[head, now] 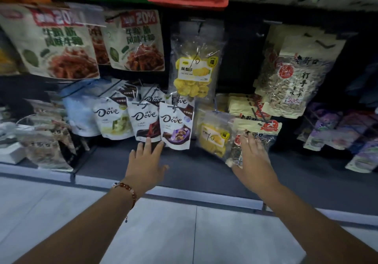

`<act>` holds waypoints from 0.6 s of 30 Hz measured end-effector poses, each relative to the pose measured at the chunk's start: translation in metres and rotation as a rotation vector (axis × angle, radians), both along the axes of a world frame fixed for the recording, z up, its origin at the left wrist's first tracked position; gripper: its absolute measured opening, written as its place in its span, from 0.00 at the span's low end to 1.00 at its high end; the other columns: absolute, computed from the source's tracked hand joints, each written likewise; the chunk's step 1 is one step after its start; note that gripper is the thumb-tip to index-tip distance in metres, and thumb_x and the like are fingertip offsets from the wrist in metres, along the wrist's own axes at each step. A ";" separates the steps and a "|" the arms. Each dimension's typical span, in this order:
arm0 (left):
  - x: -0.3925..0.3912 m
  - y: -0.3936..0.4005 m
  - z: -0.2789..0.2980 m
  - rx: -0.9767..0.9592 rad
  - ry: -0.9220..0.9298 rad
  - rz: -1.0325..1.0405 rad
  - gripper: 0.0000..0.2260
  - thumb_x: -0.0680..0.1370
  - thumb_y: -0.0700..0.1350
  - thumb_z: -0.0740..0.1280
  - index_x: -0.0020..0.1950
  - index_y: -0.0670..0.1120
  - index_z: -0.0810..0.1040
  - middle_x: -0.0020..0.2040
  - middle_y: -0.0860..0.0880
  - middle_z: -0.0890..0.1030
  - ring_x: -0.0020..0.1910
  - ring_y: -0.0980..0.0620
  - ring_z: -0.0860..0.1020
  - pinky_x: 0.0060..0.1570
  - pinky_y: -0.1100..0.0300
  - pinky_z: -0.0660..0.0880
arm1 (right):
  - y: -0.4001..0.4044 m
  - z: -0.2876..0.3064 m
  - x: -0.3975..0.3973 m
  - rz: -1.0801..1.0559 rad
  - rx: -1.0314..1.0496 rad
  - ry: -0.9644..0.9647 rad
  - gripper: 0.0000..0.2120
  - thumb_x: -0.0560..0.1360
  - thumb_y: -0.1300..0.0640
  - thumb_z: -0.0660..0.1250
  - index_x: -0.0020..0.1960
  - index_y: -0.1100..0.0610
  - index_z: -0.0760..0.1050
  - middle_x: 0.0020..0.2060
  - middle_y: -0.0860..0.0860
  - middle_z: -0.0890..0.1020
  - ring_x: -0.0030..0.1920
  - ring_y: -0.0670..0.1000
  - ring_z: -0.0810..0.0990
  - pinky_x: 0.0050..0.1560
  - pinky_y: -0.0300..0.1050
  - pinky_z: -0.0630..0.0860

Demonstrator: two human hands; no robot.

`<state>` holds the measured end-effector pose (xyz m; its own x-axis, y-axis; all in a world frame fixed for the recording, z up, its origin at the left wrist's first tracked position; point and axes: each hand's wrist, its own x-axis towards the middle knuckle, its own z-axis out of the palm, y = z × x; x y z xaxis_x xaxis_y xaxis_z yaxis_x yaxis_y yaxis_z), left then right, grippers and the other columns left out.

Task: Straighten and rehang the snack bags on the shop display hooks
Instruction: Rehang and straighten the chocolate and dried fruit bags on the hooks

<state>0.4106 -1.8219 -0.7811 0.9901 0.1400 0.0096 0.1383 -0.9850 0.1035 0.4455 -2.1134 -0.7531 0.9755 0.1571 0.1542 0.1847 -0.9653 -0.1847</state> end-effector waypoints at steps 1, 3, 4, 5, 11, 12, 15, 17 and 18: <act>-0.007 0.008 -0.002 0.013 0.021 0.012 0.36 0.79 0.61 0.61 0.81 0.54 0.46 0.81 0.42 0.46 0.79 0.39 0.48 0.75 0.42 0.53 | 0.005 0.001 -0.007 0.035 -0.024 -0.003 0.41 0.77 0.48 0.64 0.80 0.54 0.43 0.79 0.54 0.45 0.79 0.58 0.45 0.77 0.54 0.47; -0.017 0.024 -0.003 0.006 0.057 0.044 0.36 0.79 0.61 0.60 0.81 0.55 0.44 0.81 0.43 0.44 0.79 0.39 0.47 0.76 0.43 0.52 | 0.020 0.002 -0.018 0.107 -0.061 0.003 0.41 0.77 0.47 0.65 0.80 0.54 0.44 0.79 0.54 0.45 0.79 0.57 0.44 0.78 0.53 0.46; -0.020 0.030 -0.002 -0.010 0.065 0.062 0.36 0.79 0.61 0.60 0.81 0.55 0.44 0.81 0.43 0.44 0.79 0.40 0.47 0.76 0.43 0.52 | 0.029 0.004 -0.021 0.137 -0.070 0.012 0.41 0.77 0.47 0.65 0.80 0.53 0.44 0.79 0.53 0.45 0.79 0.56 0.44 0.78 0.52 0.46; -0.020 0.036 -0.002 -0.027 0.066 0.079 0.36 0.80 0.61 0.60 0.81 0.55 0.44 0.81 0.43 0.44 0.79 0.40 0.47 0.76 0.43 0.51 | 0.039 0.005 -0.021 0.162 -0.069 0.026 0.41 0.77 0.47 0.65 0.80 0.53 0.44 0.79 0.53 0.44 0.79 0.56 0.44 0.77 0.51 0.45; 0.009 0.047 0.009 -0.126 -0.107 0.153 0.34 0.79 0.60 0.62 0.80 0.52 0.50 0.80 0.41 0.54 0.78 0.41 0.53 0.73 0.43 0.58 | 0.111 0.015 0.027 0.269 -0.069 0.037 0.42 0.77 0.48 0.65 0.80 0.54 0.42 0.79 0.55 0.43 0.79 0.55 0.43 0.77 0.50 0.44; 0.016 0.045 0.009 -0.115 -0.136 0.148 0.34 0.79 0.59 0.62 0.80 0.52 0.51 0.79 0.41 0.55 0.77 0.41 0.54 0.73 0.43 0.59 | 0.124 0.016 0.040 0.272 -0.062 0.040 0.42 0.77 0.49 0.65 0.80 0.55 0.42 0.79 0.55 0.43 0.79 0.55 0.43 0.76 0.49 0.43; 0.038 0.048 0.001 -0.079 -0.154 0.133 0.33 0.80 0.59 0.61 0.80 0.53 0.49 0.80 0.42 0.52 0.78 0.42 0.52 0.74 0.45 0.57 | 0.161 0.020 0.085 0.229 -0.025 0.035 0.42 0.77 0.51 0.65 0.80 0.57 0.41 0.79 0.55 0.43 0.79 0.55 0.43 0.76 0.50 0.45; 0.052 0.055 -0.004 -0.094 -0.153 0.154 0.33 0.80 0.58 0.61 0.80 0.52 0.49 0.80 0.41 0.50 0.79 0.41 0.52 0.75 0.45 0.55 | 0.181 0.018 0.120 0.172 0.015 0.046 0.41 0.77 0.52 0.65 0.80 0.59 0.42 0.79 0.55 0.45 0.79 0.56 0.44 0.77 0.51 0.45; 0.060 0.058 -0.006 -0.095 -0.164 0.162 0.33 0.80 0.57 0.61 0.80 0.52 0.49 0.80 0.41 0.50 0.78 0.40 0.52 0.75 0.45 0.56 | 0.188 0.014 0.135 0.152 0.033 0.043 0.40 0.77 0.52 0.64 0.79 0.59 0.44 0.79 0.56 0.49 0.79 0.57 0.48 0.77 0.51 0.47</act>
